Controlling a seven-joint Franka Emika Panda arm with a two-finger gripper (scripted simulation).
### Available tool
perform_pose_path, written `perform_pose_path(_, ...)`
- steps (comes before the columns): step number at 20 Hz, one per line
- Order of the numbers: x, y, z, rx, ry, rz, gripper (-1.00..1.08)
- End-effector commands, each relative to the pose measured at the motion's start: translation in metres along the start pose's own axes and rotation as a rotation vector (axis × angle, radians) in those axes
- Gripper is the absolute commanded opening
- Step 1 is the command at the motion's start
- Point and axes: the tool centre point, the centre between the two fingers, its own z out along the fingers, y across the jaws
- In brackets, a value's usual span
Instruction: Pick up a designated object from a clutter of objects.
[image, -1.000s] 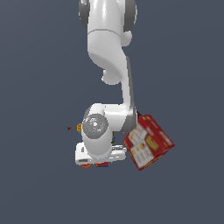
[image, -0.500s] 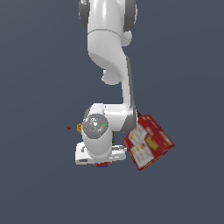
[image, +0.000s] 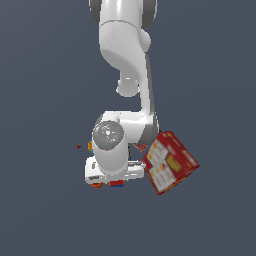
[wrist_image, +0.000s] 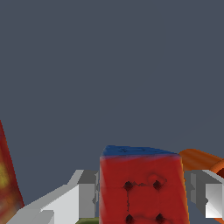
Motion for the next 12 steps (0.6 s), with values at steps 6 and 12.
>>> perform_pose_path(6, -0.014, -0.003, -0.056, 0.001, -0.006, 0.001, -1.00)
perform_pose_path(12, -0.030, -0.006, -0.120, 0.003, -0.016, 0.002, -1.00)
